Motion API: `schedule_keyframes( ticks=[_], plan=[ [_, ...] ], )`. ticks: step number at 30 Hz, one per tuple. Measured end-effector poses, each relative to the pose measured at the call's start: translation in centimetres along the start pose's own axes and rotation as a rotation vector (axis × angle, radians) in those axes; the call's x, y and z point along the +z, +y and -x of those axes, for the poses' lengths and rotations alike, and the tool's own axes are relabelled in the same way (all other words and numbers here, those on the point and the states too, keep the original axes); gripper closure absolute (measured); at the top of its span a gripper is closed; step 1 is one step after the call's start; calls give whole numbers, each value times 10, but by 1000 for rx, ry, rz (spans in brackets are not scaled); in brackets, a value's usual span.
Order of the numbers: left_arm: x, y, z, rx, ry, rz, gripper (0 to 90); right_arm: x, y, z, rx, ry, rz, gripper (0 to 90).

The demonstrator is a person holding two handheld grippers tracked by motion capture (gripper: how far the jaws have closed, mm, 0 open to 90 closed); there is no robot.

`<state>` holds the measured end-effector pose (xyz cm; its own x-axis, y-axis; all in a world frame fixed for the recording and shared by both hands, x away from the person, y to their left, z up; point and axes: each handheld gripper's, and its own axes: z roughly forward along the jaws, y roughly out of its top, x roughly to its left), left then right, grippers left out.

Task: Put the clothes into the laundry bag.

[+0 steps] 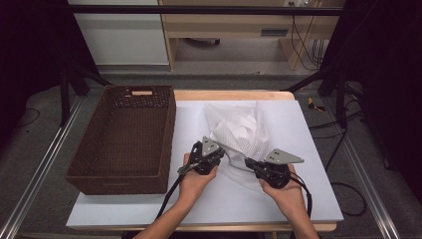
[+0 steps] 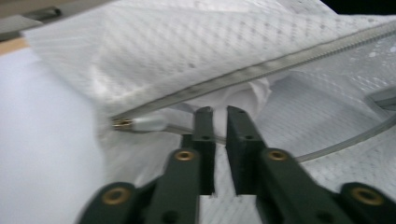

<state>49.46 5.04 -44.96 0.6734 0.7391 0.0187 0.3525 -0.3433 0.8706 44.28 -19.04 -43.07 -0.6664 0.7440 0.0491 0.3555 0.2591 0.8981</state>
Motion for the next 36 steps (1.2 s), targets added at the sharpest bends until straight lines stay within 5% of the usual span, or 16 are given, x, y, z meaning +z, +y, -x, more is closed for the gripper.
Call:
schedule_keyframes(
  ticks=[7,13,20,36],
  plan=[
    [-7,-2,-8,56,91,19,495,0,1,3,22,9,15,895],
    [8,-1,-10,140,134,23,437,0,3,6,47,28,37,894],
    [19,5,-7,143,145,48,410,-1,4,7,53,33,46,894],
    [31,15,-16,145,107,91,828,2,4,5,43,32,33,894]
  ],
)
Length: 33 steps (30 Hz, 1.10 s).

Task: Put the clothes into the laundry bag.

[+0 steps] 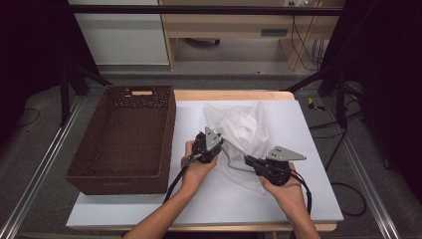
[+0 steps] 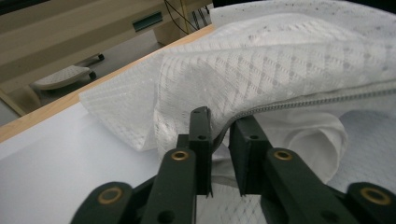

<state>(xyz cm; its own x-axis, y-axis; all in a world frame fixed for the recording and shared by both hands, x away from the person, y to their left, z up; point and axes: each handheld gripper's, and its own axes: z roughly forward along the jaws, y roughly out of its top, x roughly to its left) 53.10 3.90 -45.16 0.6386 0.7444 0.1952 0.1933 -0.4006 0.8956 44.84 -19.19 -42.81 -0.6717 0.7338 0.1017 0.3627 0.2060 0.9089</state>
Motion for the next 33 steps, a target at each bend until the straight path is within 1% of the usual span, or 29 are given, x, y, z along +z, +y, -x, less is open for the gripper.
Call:
schedule_keyframes(
  ticks=[1,4,5,6,7,8,9,10,11,12,13,14,15,16,17,18,19,20,21,22,23,24,25,26,27,29,30,32,33],
  plan=[
    [0,1,-1,-2,-4,-1,852,1,0,-1,-5,-1,-3,894],
    [-3,3,-1,-13,-14,-15,879,2,0,-1,-10,-2,-8,894],
    [-8,2,-3,-19,-19,-29,883,3,0,-2,-17,-4,-16,894],
    [-8,2,-3,-19,-19,-29,885,3,0,-2,-17,-4,-16,894],
    [-10,1,-3,-28,-21,-30,886,3,1,-2,-29,-9,-17,894],
    [-14,1,-4,-28,-21,-36,886,3,1,-2,-29,-9,-17,894],
    [-22,0,-5,-17,-16,-50,888,3,2,-3,-38,-14,-24,894],
    [-22,0,-5,-17,-16,-50,888,3,2,-3,-38,-14,-24,894],
    [-26,0,-5,-10,-14,-56,888,3,4,-3,-53,-13,-30,894],
    [-31,0,-5,-2,-12,-64,888,2,4,-3,-56,-12,-36,894],
    [-40,1,-5,1,-15,-71,888,2,4,-3,-62,-11,-38,894],
    [-40,1,-5,1,-15,-71,889,2,4,-3,-62,-11,-38,894],
    [-49,4,-5,5,-25,-79,888,1,5,-3,-74,-9,-45,894],
    [-54,5,-5,9,-28,-82,889,-1,6,-3,-74,-9,-46,894],
    [-54,5,-5,9,-28,-82,889,-1,6,-3,-74,-9,-46,894],
    [-62,9,-2,11,-41,-86,889,-4,9,-2,-84,-10,-47,894],
    [-66,11,-1,16,-49,-90,889,-6,11,-1,-81,-14,-45,894],
    [-66,11,-1,16,-49,-90,889,-6,11,-1,-81,-14,-45,894],
    [-73,14,2,20,-68,-100,889,-11,16,1,-86,-12,-44,894],
    [-73,14,2,20,-68,-100,889,-11,16,1,-86,-12,-44,894],
    [-76,16,3,23,-78,-103,889,-14,18,2,-83,-13,-44,894],
    [-82,20,6,27,-96,-108,889,-18,22,4,-91,-14,-51,894],
    [-85,23,8,25,-106,-108,888,-20,25,5,-94,-17,-53,893],
    [-85,23,8,25,-106,-108,889,-20,25,5,-94,-17,-53,893],
    [-87,25,10,25,-111,-102,889,-25,30,7,-106,-23,-57,894],
    [-95,33,14,26,-137,-101,888,-30,35,9,-114,-30,-56,893],
    [-95,33,14,26,-137,-101,888,-30,35,9,-114,-30,-56,893],
    [-98,35,17,33,-149,-105,888,-35,39,10,-122,-37,-55,894],
    [-100,33,19,44,-158,-124,888,-35,39,10,-123,-36,-56,894]
  ],
)
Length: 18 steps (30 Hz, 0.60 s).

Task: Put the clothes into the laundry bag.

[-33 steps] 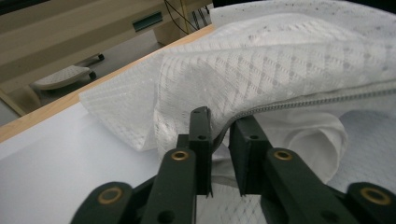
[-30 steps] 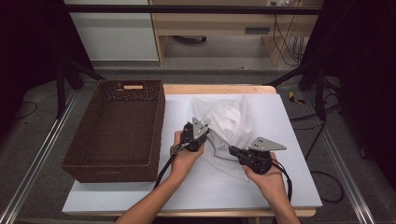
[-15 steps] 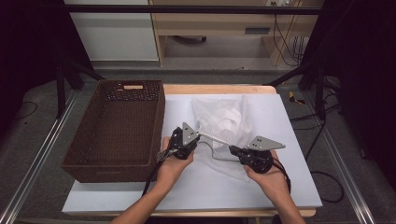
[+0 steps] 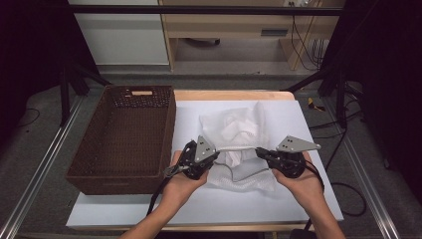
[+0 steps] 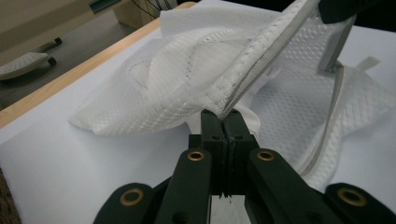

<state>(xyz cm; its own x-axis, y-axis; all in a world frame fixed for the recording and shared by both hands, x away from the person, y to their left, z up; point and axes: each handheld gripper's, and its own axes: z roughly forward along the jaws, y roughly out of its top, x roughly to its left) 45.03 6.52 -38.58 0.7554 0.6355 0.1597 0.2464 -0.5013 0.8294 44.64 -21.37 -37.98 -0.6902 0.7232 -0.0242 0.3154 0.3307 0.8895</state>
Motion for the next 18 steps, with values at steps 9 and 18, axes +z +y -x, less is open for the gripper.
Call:
schedule_keyframes(
  ticks=[9,18],
  plan=[
    [8,-37,3,-18,-6,-77,887,18,-29,-17,-29,31,-68,893],
    [13,-70,2,-38,5,-114,882,40,-49,-39,-139,34,-163,892]
  ],
)
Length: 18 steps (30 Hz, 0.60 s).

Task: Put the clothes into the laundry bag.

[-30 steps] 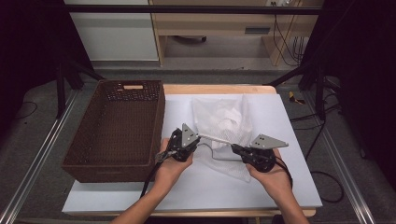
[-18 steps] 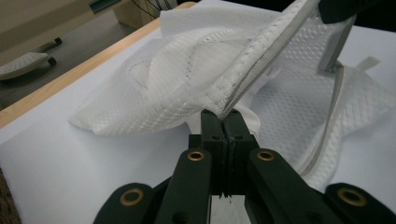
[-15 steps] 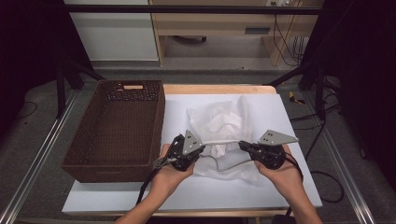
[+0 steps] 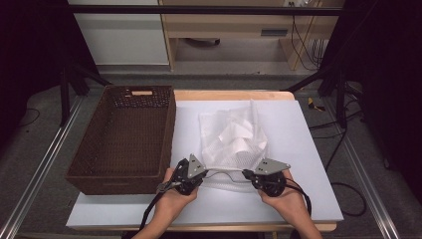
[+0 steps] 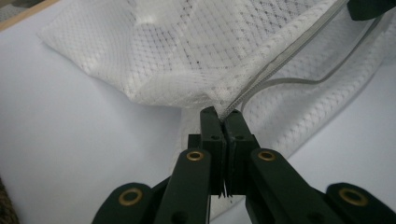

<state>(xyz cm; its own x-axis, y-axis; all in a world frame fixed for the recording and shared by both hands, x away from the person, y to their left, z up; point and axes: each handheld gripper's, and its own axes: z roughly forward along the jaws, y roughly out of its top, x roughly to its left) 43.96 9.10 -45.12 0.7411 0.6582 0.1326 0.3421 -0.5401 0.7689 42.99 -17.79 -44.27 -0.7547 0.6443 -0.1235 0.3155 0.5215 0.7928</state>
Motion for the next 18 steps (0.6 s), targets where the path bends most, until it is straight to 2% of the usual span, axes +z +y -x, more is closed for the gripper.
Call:
schedule_keyframes(
  ticks=[5,6,7,11,15,16,17,18],
  plan=[
    [6,-11,6,7,-5,-8,877,5,-7,-7,-61,-9,-58,891],
    [8,-13,8,27,-5,-18,874,5,-8,-8,-65,-10,-66,891],
    [7,-14,9,28,-8,-17,870,5,-10,-9,-71,-10,-73,891],
    [7,-16,10,16,-16,-9,853,6,-13,-12,-83,-4,-89,887],
    [3,-20,11,-9,-30,8,708,9,-17,-14,-90,11,-104,846],
    [1,-21,12,-9,-34,13,708,10,-19,-14,-92,12,-108,823],
    [-2,-22,13,-11,-34,17,605,11,-21,-15,-96,22,-113,784],
    [-7,-23,13,-20,-30,35,552,11,-21,-16,-103,24,-112,757]
  ],
)
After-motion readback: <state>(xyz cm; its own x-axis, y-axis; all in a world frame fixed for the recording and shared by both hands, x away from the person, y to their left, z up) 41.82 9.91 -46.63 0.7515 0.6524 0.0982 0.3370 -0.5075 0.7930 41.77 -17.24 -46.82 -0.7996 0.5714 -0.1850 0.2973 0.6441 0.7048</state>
